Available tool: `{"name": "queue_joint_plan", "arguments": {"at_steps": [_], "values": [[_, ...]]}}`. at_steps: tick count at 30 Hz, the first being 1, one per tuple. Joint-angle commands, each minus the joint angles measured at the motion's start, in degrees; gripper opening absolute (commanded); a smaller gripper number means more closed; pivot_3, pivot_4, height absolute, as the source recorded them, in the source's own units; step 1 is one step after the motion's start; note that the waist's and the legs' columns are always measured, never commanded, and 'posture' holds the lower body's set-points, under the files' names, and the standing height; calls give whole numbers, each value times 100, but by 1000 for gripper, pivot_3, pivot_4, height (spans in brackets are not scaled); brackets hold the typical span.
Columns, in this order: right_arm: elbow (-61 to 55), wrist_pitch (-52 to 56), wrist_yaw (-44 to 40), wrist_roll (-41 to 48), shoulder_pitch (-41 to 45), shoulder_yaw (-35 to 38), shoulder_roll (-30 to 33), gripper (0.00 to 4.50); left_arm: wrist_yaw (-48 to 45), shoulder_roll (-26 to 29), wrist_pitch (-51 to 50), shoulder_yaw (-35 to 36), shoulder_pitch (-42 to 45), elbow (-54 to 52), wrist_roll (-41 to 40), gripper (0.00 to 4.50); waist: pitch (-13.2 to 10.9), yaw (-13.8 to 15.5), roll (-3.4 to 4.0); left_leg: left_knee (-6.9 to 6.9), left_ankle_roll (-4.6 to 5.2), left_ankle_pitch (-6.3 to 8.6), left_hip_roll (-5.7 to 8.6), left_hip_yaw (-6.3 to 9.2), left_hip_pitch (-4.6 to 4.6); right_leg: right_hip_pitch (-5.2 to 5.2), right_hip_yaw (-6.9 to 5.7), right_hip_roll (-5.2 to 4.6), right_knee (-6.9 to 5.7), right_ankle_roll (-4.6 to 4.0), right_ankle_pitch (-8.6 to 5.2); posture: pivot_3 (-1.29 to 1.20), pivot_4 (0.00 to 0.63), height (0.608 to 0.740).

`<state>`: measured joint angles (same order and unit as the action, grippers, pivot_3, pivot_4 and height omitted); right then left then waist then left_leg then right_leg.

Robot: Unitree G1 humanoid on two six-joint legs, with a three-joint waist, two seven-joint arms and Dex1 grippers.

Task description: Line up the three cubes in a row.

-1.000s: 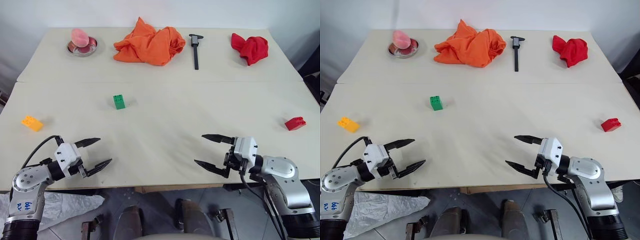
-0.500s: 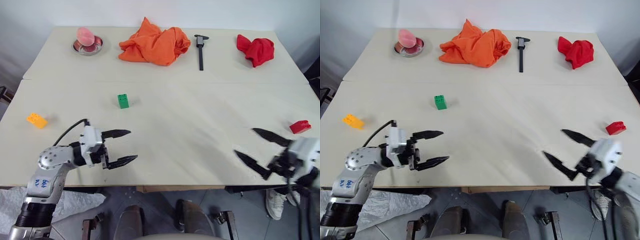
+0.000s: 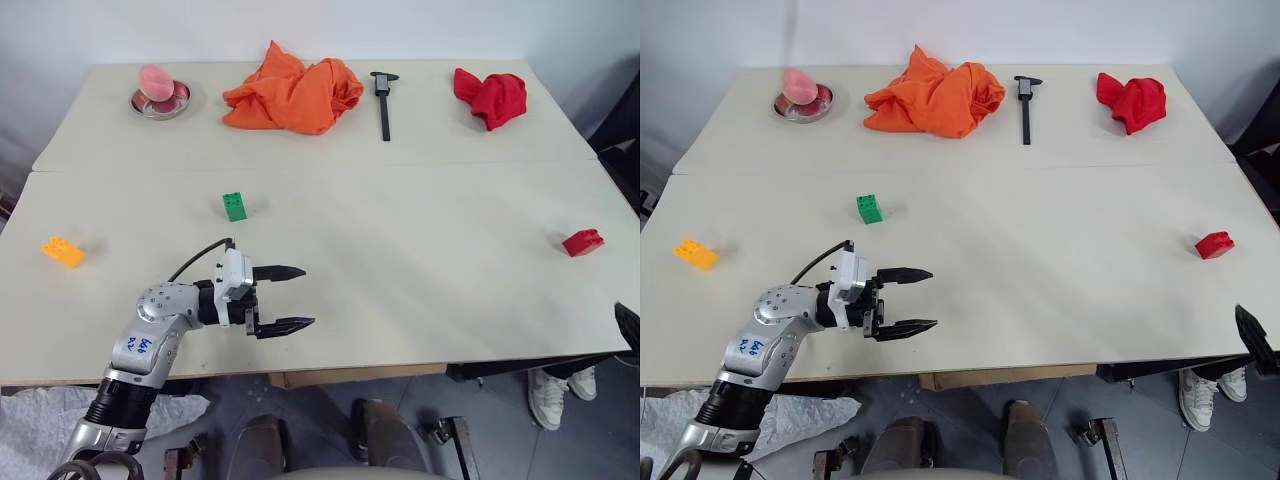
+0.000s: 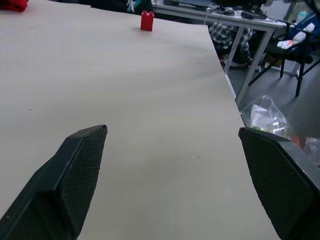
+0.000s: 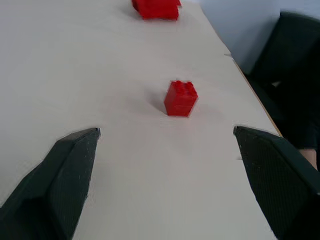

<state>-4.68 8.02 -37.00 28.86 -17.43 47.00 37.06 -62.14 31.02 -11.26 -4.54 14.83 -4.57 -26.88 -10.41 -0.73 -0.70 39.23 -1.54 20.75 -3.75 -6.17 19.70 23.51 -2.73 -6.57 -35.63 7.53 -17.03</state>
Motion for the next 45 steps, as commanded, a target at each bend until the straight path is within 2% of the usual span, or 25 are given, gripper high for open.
{"name": "queue_joint_plan", "arguments": {"at_steps": [1,4,9,16,21,24,27,31,33,35,37,39,42,45], "values": [[500,433,431,-216,867,-282,595,4486,35,25,-32,152,30,-316,-98,4500,9,-18,14,0,0,0,0,-2,-5,-3,3,0,-2,0,0,0,150,740],[1573,846,676,-460,1979,-760,1050,4486,31,74,-16,198,-9,-371,-56,4500,13,-18,21,-1,-1,-1,0,-1,-10,-3,6,2,-9,-1,0,0,150,740],[3645,897,516,-1066,3676,-1722,1583,4486,133,96,-73,256,-79,-564,-35,4500,13,19,24,-3,-1,-1,2,1,-1,0,4,1,-1,0,0,0,150,740],[5829,254,213,-1760,5071,-2583,1873,4486,315,162,-162,370,-357,-901,-54,4500,17,38,34,-2,5,2,3,-4,36,21,1,1,5,15,8,0,150,740],[6642,77,-18,-2015,5548,-2893,1952,4486,392,171,-179,401,-404,-953,-40,4500,17,43,34,-1,5,2,2,-1,43,24,-4,2,10,16,9,0,150,740],[6865,-60,-312,-2041,5736,-2975,1921,3881,394,158,-153,393,-370,-911,-23,4500,17,31,35,0,5,2,2,-2,44,24,-4,2,12,18,10,0,150,740],[7007,-95,-453,-2137,5862,-3110,1901,2883,360,152,-136,363,-327,-863,-2,4500,17,10,35,0,4,2,1,-1,44,24,-4,3,11,18,10,0,150,740],[7055,-329,-677,-2296,5954,-3301,1922,1533,343,156,-122,360,-271,-805,22,4500,16,-11,35,0,4,2,1,-2,44,24,-4,2,12,18,10,0,150,740],[6844,-535,-1167,-2227,5985,-3351,1861,1486,340,198,-105,437,-302,-754,20,4500,16,-23,36,0,4,2,1,-1,45,24,-4,2,12,19,10,0,150,740],[6353,-675,-2043,-2067,5874,-3462,1737,1486,339,242,-74,511,-369,-702,26,4500,15,-59,38,-1,4,2,1,-1,45,24,-5,2,12,19,10,0,150,740],[5222,-829,-3090,-1908,5478,-3836,1592,1486,341,285,-17,599,-482,-611,46,4500,15,-92,38,-2,4,2,0,1,45,24,-6,3,12,19,10,0,150,740],[3956,-652,-3766,-1697,5166,-4204,1463,1486,316,339,76,690,-626,-493,76,4500,15,-130,38,-2,2,3,-4,3,43,24,-8,6,11,20,11,0,150,740],[2717,-74,-3974,-1545,5257,-4658,1109,1486,281,382,229,757,-826,-320,107,4500,13,-165,41,-1,-1,3,-8,0,40,27,-9,5,3,20,11,0,150,740],[2284,225,-3876,-1669,5548,-5129,583,1486,275,354,326,802,-937,-198,102,4500,13,-114,41,15,-2,3,-6,4,44,29,-11,2,-5,19,10,0,150,740]]}}
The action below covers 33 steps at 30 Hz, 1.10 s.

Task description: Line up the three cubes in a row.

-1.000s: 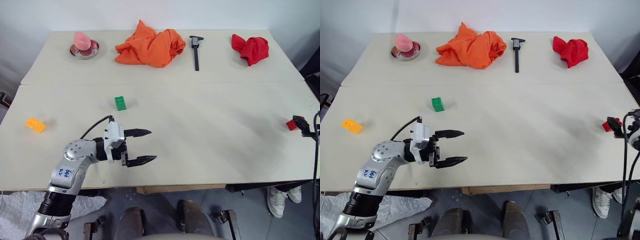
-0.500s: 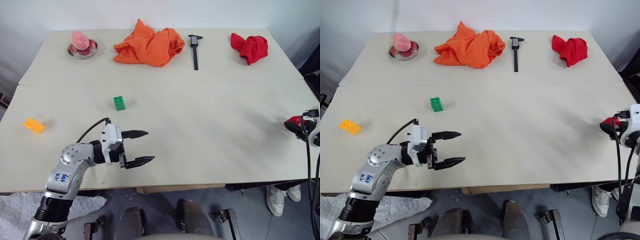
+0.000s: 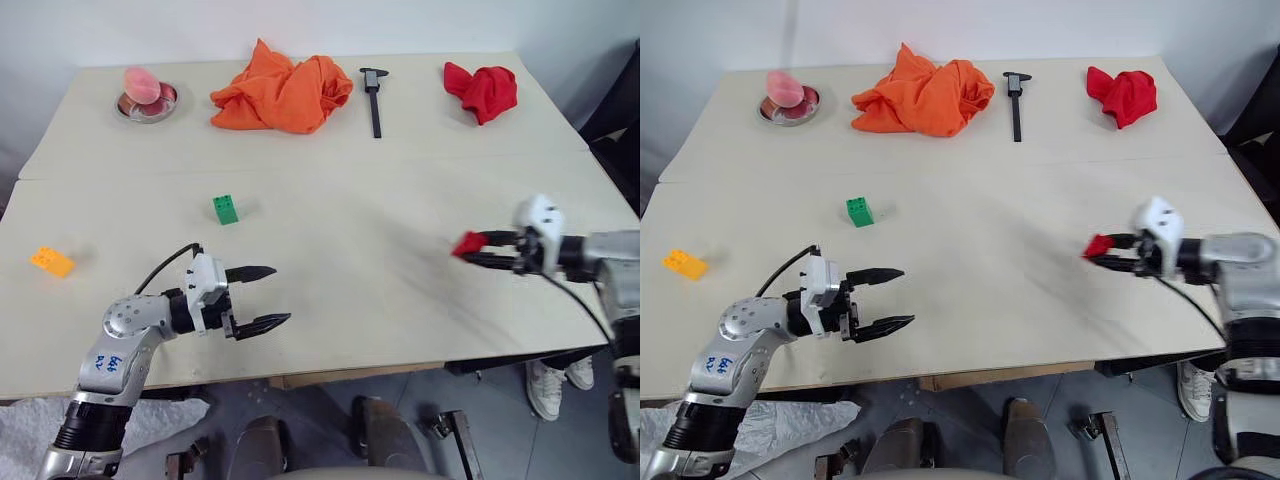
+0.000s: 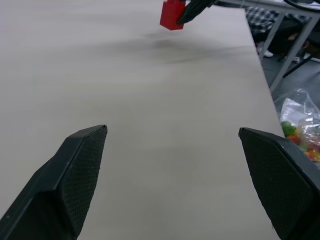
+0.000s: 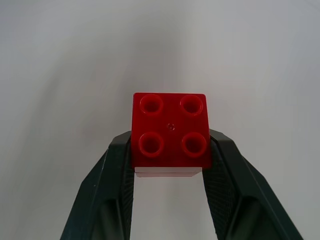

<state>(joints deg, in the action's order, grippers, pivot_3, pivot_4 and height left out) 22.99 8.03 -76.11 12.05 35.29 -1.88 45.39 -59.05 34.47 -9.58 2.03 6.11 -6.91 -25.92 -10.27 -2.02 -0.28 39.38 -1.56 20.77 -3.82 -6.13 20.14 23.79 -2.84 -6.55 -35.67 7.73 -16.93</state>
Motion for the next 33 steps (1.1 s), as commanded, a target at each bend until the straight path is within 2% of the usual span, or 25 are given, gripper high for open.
{"name": "queue_joint_plan", "arguments": {"at_steps": [1,6,15,24,28,33], "values": [[-462,100,84,-161,405,-478,-481,1486,-24,6,171,159,-123,52,1,4500,0,26,-1,3,0,0,0,1,1,0,0,0,-1,0,0,0,150,740],[559,-649,259,-828,1053,-1091,-1111,1486,-72,50,255,153,-316,51,37,4500,0,83,0,8,9,6,5,17,15,1,-11,-3,-2,-4,1,0,150,740],[1758,-1265,-77,-1284,1776,-1458,-1259,1486,82,-3,354,342,-539,-14,35,4500,0,21,0,22,19,24,4,11,21,4,-15,-5,0,-4,1,0,150,740],[2155,-1726,-516,-1002,1930,-1117,-1301,4480,158,12,520,428,-579,81,64,4500,0,13,0,27,17,25,2,9,21,4,-16,-5,-4,-4,1,0,150,740],[1905,-2189,-656,-548,1662,-620,-1086,4480,326,-1,669,746,-839,116,18,4500,-1,11,1,25,17,26,2,8,21,5,-16,-6,-3,-4,1,0,150,740],[745,-1912,-1113,644,531,248,-772,4480,943,-372,976,1739,-1562,223,-181,4500,-1,47,0,21,22,36,1,9,21,4,-18,-8,5,-4,1,0,150,740]]}}
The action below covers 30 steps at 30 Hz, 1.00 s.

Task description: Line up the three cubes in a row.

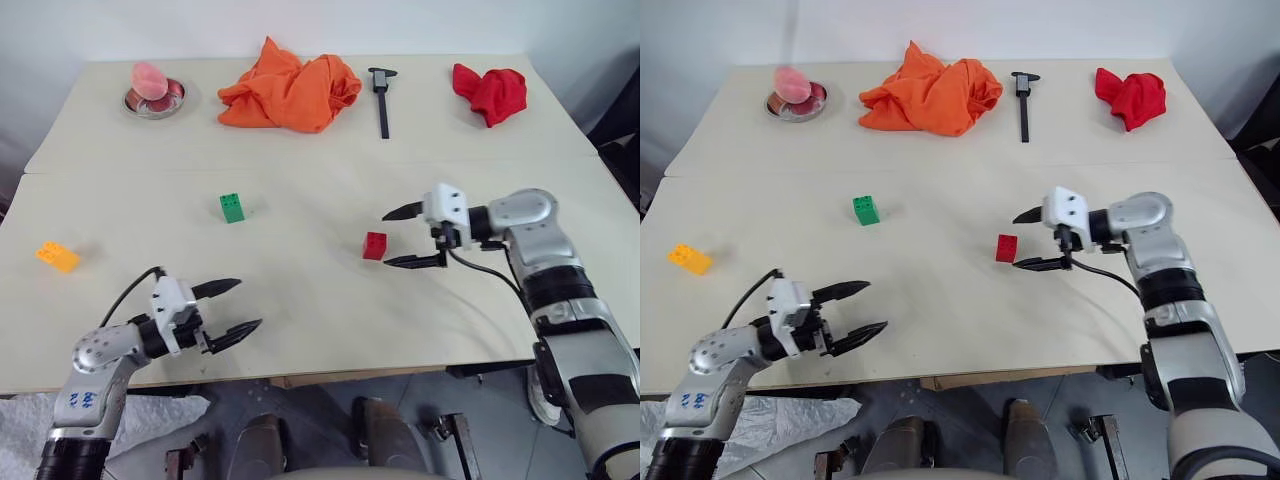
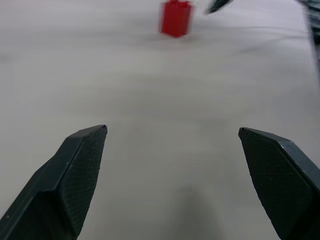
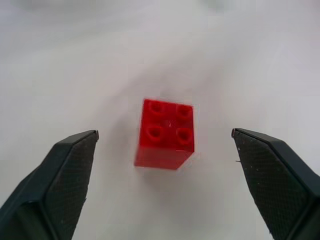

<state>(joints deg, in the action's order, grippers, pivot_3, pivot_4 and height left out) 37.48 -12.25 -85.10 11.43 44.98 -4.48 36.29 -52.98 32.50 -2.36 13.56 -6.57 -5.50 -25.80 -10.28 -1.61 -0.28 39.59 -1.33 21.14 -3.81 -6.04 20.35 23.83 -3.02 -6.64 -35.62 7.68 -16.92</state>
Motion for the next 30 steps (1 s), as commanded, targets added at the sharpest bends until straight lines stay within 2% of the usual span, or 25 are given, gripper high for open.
{"name": "queue_joint_plan", "arguments": {"at_steps": [1,4,7,12,14,17,21,23,26,30], "values": [[-1078,333,-112,1031,-732,733,109,4480,514,-290,340,867,-459,125,-243,4500,0,3,-1,1,3,4,0,-1,1,0,-1,-2,1,0,0,0,150,740],[-2065,912,379,1583,-1517,1157,76,4480,940,-589,553,1500,-906,195,-320,4500,-1,2,-3,4,4,7,-1,-4,0,0,-3,-3,2,0,0,0,150,740],[-2755,1264,769,1894,-2202,1443,19,4480,1232,-876,409,1822,-1334,-47,-525,4500,-1,3,-4,5,3,9,-3,-9,-5,-3,-4,-5,2,0,0,0,150,740],[-3163,1184,1099,1878,-2887,1583,-47,4480,1472,-1021,265,1546,-1480,-699,-401,4500,0,36,-5,12,3,15,-1,-7,-15,-12,-3,-6,10,-1,-1,0,150,740],[-3278,1186,1237,1888,-3063,1620,-85,4480,1767,-956,-80,1254,-1050,-1068,-388,4500,0,93,-5,18,3,15,-1,0,-15,-15,-3,-5,10,-5,-3,0,150,740],[-3506,1318,1265,1963,-3250,1576,-49,4480,2749,-774,-1305,868,-200,-1519,-287,4500,0,170,-5,38,2,14,0,4,-14,-17,-2,-3,-2,-5,-2,0,150,740],[-3756,1535,1302,2066,-3363,1515,-21,4480,3620,-806,-2280,135,864,-1680,198,4500,3,140,-3,38,2,13,0,4,-16,-23,0,-2,-22,-2,0,0,150,740],[-3881,1621,1335,2084,-3410,1473,-23,4480,4342,-1103,-2747,-185,1513,-1480,551,4500,2,147,-4,35,1,14,0,1,-17,-22,0,0,-20,-1,0,0,150,740],[-4003,1681,1380,2085,-3472,1434,-37,4480,5166,-1597,-3148,-270,2097,-1255,883,4500,1,168,-6,40,2,14,3,4,-11,-22,-1,2,-15,2,2,0,150,740],[-4196,1823,1524,2135,-3495,1390,-132,4480,5783,-2261,-2813,-469,2910,-279,1299,4500,0,177,-8,36,2,14,3,4,-12,-21,-2,5,-6,4,3,0,150,740]]}}
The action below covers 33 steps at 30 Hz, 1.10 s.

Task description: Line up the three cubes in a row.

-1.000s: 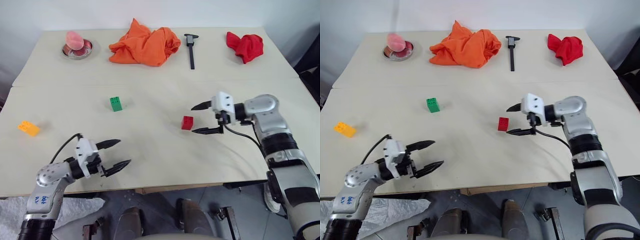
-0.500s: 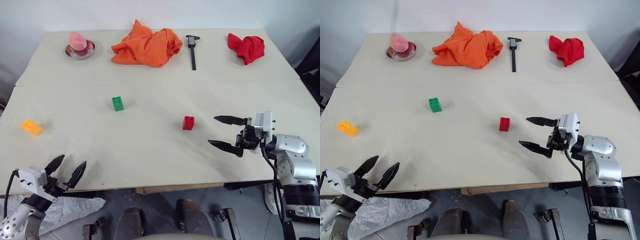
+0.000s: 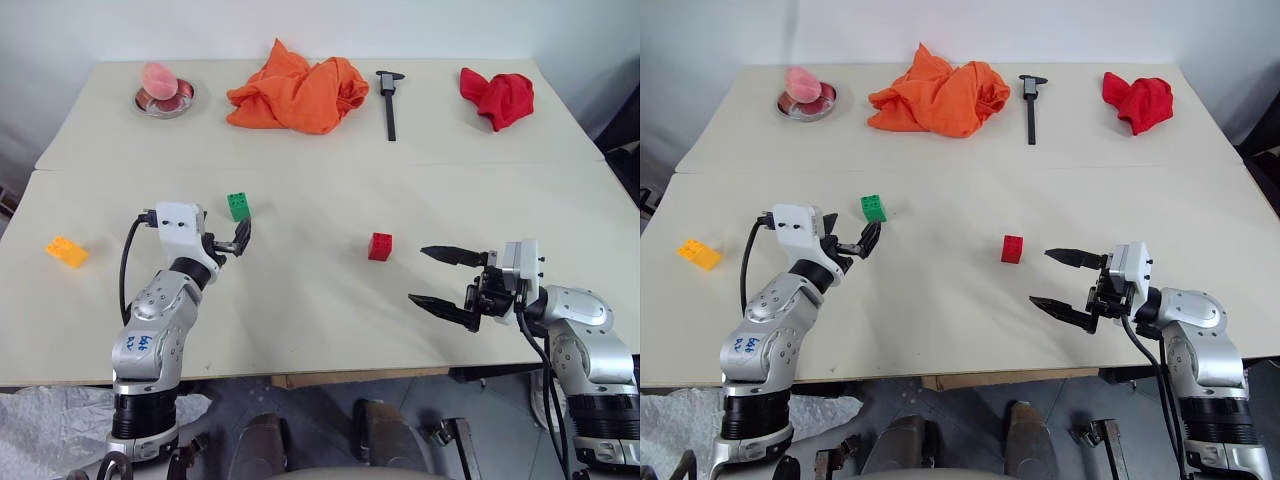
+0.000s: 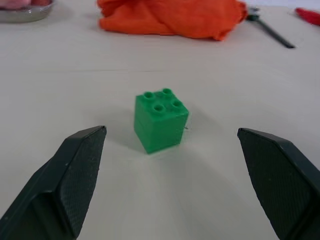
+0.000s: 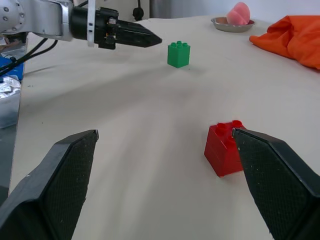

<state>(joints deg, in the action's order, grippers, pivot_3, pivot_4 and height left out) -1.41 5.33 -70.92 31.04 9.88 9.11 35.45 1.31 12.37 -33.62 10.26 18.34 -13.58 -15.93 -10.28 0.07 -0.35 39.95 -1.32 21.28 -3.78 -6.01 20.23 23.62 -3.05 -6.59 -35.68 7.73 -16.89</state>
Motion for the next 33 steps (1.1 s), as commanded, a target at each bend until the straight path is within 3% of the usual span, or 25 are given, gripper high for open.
{"name": "queue_joint_plan", "arguments": {"at_steps": [1,11,14,20,22,25,29,33], "values": [[-334,75,132,168,8,16,-69,4480,355,-322,383,-192,576,758,374,4500,-1,20,-2,2,-1,-1,0,0,2,0,0,1,4,2,1,0,150,740],[-528,98,360,153,-113,-31,-201,4480,546,-783,937,-265,1430,2169,683,4500,-2,137,-4,4,0,-1,3,-3,7,-2,-2,2,15,11,6,0,150,740],[-566,59,426,144,-175,-37,-244,4500,424,-786,1047,-295,1435,2221,693,3862,-3,137,-5,4,0,-1,3,-2,8,-2,-3,2,16,11,6,0,150,740],[-636,-14,522,105,-278,-77,-316,4500,-210,-619,1286,-439,1317,2176,663,2055,-3,139,-5,5,0,-1,3,-2,8,-2,-2,2,16,12,7,0,150,740],[-702,-26,565,104,-351,-34,-300,4500,-1237,-280,1593,-523,1129,2014,372,1518,-3,135,-5,4,0,-1,3,-3,8,-2,-2,2,16,12,7,0,150,740],[-807,1,628,136,-461,58,-246,4500,-2893,380,2262,-618,1017,2110,21,1506,-3,112,-4,-2,-1,-1,2,-5,8,4,-3,5,15,11,6,0,150,740],[-1043,62,610,238,-874,359,-25,4500,-6245,1653,3156,-894,1401,3045,-454,1506,-2,131,-2,0,-3,-2,1,-10,10,8,-4,6,15,8,4,0,150,740],[-1156,71,627,280,-1149,530,91,4500,-7524,1646,3833,-1329,2367,4363,-165,1506,-2,236,-3,11,6,-1,9,-2,12,-8,-10,2,27,11,6,0,150,740]]}}
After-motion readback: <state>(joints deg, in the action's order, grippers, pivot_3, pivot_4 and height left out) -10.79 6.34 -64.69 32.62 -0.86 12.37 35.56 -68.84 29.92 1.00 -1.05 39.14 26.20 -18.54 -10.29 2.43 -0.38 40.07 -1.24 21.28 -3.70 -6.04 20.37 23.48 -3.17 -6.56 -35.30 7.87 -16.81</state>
